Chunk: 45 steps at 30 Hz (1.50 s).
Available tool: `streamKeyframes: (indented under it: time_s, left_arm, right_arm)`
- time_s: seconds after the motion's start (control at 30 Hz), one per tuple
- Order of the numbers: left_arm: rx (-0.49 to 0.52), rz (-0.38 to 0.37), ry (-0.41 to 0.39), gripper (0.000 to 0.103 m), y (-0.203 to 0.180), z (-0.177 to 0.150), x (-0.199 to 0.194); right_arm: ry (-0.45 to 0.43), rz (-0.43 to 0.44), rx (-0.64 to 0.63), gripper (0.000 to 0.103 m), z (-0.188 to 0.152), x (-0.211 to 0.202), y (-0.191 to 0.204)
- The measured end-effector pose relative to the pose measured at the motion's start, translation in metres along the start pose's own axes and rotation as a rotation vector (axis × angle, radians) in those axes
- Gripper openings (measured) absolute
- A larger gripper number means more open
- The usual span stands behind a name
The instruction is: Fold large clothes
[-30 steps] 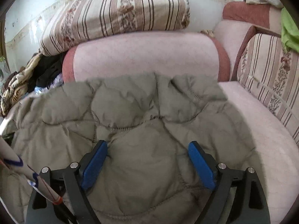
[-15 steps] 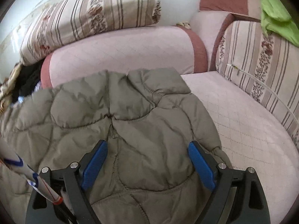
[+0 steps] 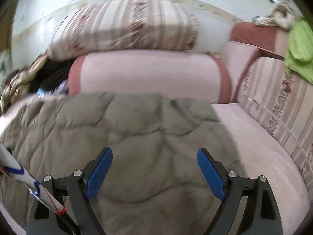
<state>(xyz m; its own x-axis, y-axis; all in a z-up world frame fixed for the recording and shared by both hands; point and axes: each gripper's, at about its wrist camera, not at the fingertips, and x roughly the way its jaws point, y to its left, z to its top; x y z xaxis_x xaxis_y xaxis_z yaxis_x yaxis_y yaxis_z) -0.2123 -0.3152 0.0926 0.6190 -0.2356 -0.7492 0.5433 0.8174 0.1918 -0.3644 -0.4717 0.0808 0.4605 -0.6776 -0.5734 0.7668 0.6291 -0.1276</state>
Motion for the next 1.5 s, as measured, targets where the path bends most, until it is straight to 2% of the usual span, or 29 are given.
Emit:
streamKeyframes:
  time_s: [0.07, 0.2, 0.4, 0.53, 0.73, 1.0, 1.07, 1.17, 1.23, 1.33, 1.5]
  left_arm:
    - [-0.015, -0.016, 0.005, 0.087, 0.002, -0.002, -0.002]
    - [-0.04, -0.038, 0.004, 0.087, 0.007, -0.005, -0.011]
    - [-0.084, -0.063, 0.007, 0.087, 0.016, -0.01, -0.026]
    - [-0.1, -0.084, 0.002, 0.087, 0.023, -0.019, -0.045]
    - [-0.089, -0.081, -0.052, 0.087, 0.034, -0.037, -0.083]
    - [-0.091, 0.019, -0.167, 0.09, 0.052, -0.069, -0.137]
    - [-0.1, -0.008, -0.171, 0.09, 0.058, -0.078, -0.147]
    - [-0.1, -0.096, -0.14, 0.09, 0.065, -0.092, -0.16]
    - [-0.106, -0.081, -0.163, 0.09, 0.067, -0.102, -0.17]
    - [-0.102, -0.01, -0.19, 0.09, 0.066, -0.116, -0.186]
    - [-0.152, -0.009, -0.187, 0.09, 0.071, -0.132, -0.199]
  right_arm:
    - [0.03, -0.007, -0.023, 0.092, -0.007, 0.012, 0.006]
    - [0.046, 0.021, 0.009, 0.092, -0.005, 0.02, 0.0]
    - [0.041, 0.024, 0.048, 0.092, -0.005, 0.008, -0.007]
    - [0.012, 0.021, 0.081, 0.092, -0.003, -0.013, -0.01]
    - [0.0, 0.025, 0.134, 0.092, -0.018, -0.054, -0.022]
    - [0.031, 0.03, 0.135, 0.092, -0.059, -0.106, -0.029]
    - [0.04, 0.033, 0.125, 0.092, -0.069, -0.118, -0.029]
    - [0.052, 0.032, 0.101, 0.092, -0.082, -0.137, -0.03]
    - [0.056, 0.035, 0.093, 0.092, -0.09, -0.15, -0.032]
    - [0.06, 0.032, 0.085, 0.092, -0.101, -0.169, -0.037]
    - [0.092, 0.031, 0.093, 0.092, -0.116, -0.19, -0.045]
